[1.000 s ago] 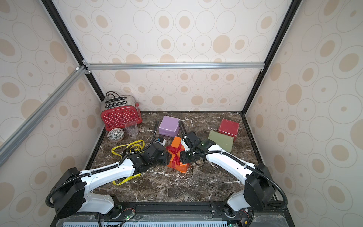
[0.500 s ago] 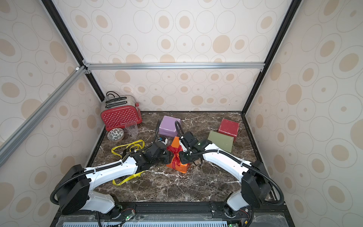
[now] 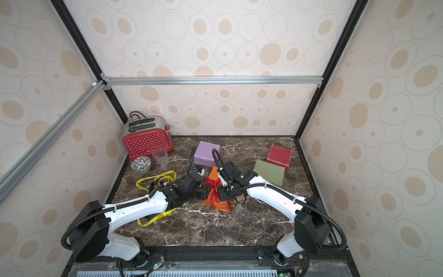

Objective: Untie the ribbon bows on the gift boxes
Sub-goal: Untie the ribbon from the gift box.

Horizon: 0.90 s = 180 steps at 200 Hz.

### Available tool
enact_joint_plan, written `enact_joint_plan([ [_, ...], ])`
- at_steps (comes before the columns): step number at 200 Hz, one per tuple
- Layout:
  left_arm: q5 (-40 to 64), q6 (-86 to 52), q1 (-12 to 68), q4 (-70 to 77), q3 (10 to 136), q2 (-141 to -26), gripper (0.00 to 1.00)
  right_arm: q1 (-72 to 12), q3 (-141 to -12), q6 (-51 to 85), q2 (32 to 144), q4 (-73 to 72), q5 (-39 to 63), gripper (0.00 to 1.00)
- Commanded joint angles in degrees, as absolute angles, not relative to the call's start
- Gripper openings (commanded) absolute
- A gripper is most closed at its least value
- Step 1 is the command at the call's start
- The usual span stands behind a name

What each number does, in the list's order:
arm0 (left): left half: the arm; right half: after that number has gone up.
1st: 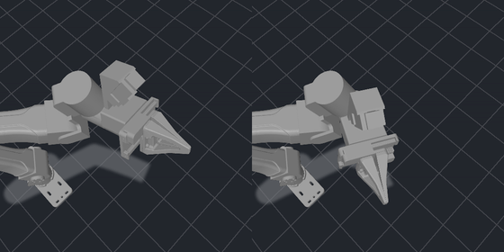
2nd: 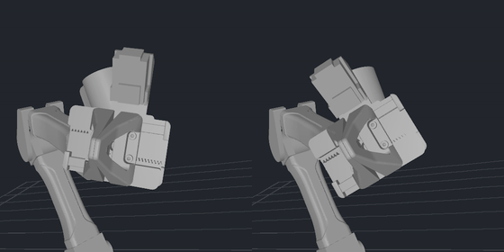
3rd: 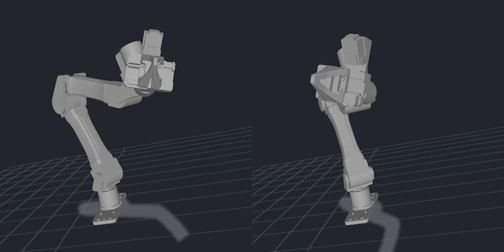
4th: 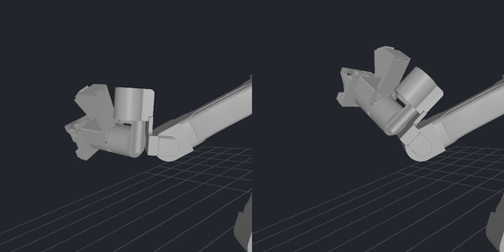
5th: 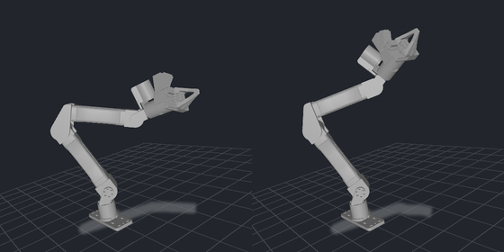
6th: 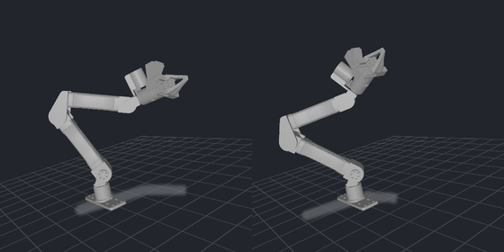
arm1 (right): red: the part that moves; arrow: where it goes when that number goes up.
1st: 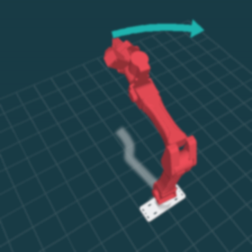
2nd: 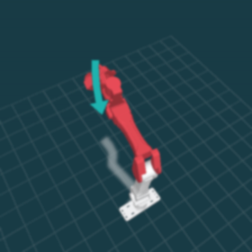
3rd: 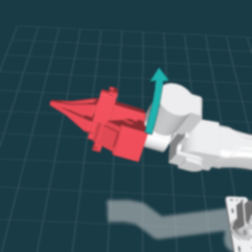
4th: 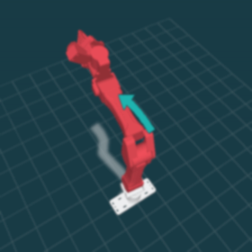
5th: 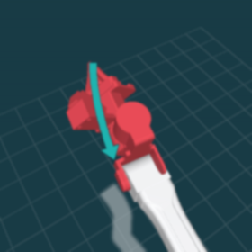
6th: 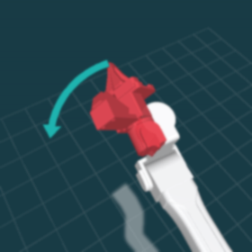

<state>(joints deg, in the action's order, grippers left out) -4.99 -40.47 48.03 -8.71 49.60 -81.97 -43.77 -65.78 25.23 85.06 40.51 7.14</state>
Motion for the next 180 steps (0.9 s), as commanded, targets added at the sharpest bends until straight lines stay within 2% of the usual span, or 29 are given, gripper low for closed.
enact_joint_plan([
  [1, -8.3, -39.2, 47.9, -13.4, 49.4, -83.0, 0.44, -44.1, -65.4, 27.2, 83.0, 40.0, 7.7, 0.0],
  [180, -12.8, -37.6, 47.9, -16.1, 52.2, -90.0, 0.41, -40.4, -65.3, 33.8, 70.5, 39.3, 0.6, 0.0],
])
